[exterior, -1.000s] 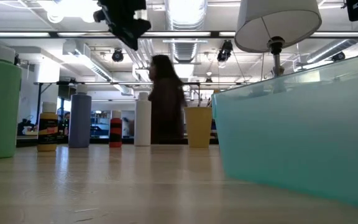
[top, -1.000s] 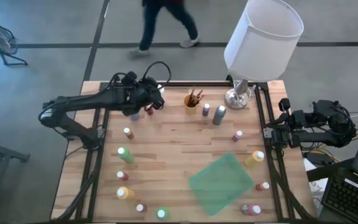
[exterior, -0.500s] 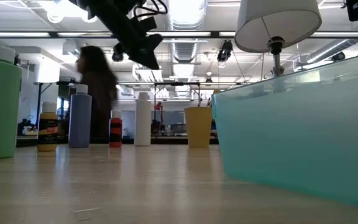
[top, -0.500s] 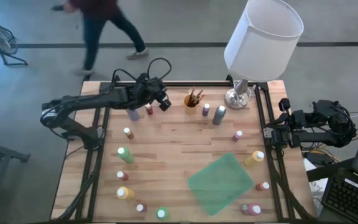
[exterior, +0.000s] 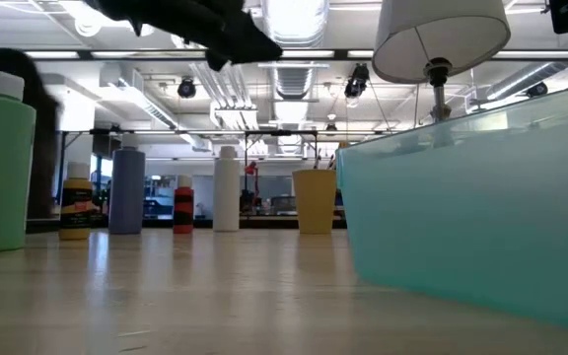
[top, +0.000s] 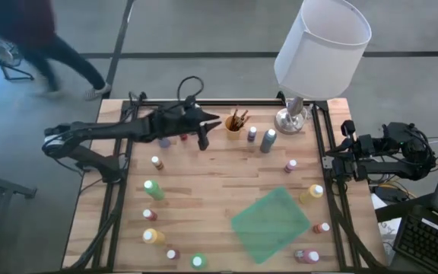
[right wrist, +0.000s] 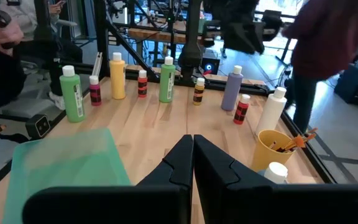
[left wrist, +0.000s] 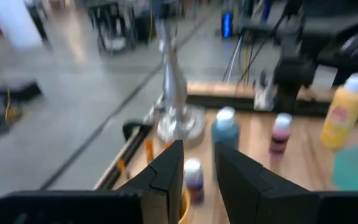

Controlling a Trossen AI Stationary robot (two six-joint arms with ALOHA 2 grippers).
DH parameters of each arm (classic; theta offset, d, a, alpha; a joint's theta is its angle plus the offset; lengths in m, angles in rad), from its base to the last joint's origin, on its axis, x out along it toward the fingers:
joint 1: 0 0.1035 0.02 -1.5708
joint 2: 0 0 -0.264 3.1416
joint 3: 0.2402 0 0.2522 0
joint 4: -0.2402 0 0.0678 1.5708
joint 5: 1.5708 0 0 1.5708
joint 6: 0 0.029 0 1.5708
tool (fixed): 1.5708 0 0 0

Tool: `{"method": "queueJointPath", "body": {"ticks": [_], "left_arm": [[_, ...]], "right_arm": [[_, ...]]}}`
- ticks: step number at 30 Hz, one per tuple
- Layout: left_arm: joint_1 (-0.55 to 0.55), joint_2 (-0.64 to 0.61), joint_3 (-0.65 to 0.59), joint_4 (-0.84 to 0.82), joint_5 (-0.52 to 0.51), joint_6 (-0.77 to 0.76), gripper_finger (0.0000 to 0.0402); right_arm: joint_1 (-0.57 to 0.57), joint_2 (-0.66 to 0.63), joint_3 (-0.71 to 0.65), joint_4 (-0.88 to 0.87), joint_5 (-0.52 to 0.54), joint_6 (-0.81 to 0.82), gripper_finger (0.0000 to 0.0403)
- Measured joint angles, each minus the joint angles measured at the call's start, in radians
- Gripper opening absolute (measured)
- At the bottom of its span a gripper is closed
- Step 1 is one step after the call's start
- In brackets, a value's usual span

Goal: Pick & Place Paint Supplies
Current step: Put the big pink paint bottle into the green bin

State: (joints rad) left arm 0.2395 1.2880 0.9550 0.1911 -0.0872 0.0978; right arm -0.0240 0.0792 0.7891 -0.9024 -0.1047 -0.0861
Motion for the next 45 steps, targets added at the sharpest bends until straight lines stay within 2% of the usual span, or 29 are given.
{"method": "queueJointPath", "body": {"ticks": [4, 7, 16, 21, 27, 32, 40, 45], "left_arm": [[-0.041, -0.11, -0.165, 0.189, 0.004, 0.014, 0.0096], [-0.052, -0.207, -0.273, 0.258, 0.002, 0.029, 0.0096], [-0.053, -0.425, -0.526, 0.319, 0.001, -0.041, 0.0097], [-0.053, -0.48, -0.586, 0.384, 0.001, -0.048, 0.0097], [-0.053, -0.506, -0.609, 0.386, 0.001, -0.048, 0.0097], [-0.053, -0.5, -0.616, 0.37, 0.001, -0.048, 0.0097], [-0.053, -0.498, -0.616, 0.366, 0.001, -0.049, 0.0097], [-0.053, -0.498, -0.616, 0.366, 0.001, -0.05, 0.0097]], "right_arm": [[0.0, 0.0, 0.0, 0.0, 0.0, 0.0, 0.0008], [0.0, 0.0, 0.0, 0.0, 0.0, 0.0, 0.0008], [0.0, 0.0, 0.0, 0.0, 0.0, 0.0, 0.0008], [0.0, 0.0, 0.0, 0.0, 0.0, 0.0, 0.0008], [0.0, 0.0, 0.0, 0.01, 0.0, 0.0, 0.0008], [0.0, 0.008, 0.0, 0.146, 0.0, -0.001, 0.0008], [0.0, 0.017, -0.006, 0.592, 0.0, 0.038, 0.0008], [0.0, 0.131, -0.012, 0.755, -0.053, 0.019, 0.0008]]}}
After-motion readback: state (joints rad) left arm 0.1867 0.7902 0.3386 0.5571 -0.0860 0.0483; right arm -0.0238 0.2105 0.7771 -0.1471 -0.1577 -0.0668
